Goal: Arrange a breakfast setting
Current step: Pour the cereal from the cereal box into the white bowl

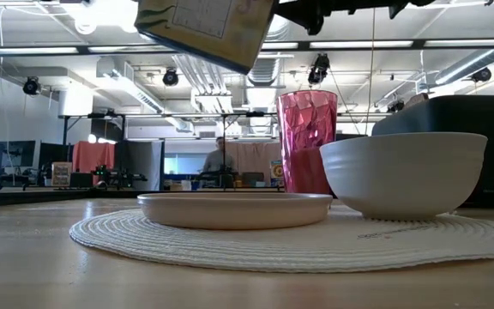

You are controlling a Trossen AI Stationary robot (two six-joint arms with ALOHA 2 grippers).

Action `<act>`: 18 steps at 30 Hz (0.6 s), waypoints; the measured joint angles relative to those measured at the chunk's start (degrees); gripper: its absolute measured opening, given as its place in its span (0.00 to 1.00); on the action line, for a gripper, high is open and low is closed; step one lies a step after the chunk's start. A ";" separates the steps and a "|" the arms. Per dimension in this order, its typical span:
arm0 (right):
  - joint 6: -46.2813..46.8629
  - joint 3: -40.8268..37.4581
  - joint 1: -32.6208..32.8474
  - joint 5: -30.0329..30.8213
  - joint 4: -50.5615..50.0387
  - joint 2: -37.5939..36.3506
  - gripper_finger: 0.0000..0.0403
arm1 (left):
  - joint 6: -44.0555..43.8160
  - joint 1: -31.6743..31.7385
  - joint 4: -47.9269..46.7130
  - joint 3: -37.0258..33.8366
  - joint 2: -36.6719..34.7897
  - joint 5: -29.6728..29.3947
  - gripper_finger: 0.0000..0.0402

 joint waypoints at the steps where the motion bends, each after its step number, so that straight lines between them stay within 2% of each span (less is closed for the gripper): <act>1: -0.04 0.00 0.00 -0.02 -0.01 -0.34 0.77 | -0.02 -0.04 -0.02 0.00 -0.18 0.00 0.00; 11: 0.52 0.00 0.80 -1.55 0.52 -0.16 0.77 | 0.90 -0.04 0.10 -0.04 0.76 0.13 0.00; 18: 1.71 0.02 1.02 -1.74 1.79 1.32 0.77 | 0.82 -0.02 4.37 -0.13 2.87 1.12 0.00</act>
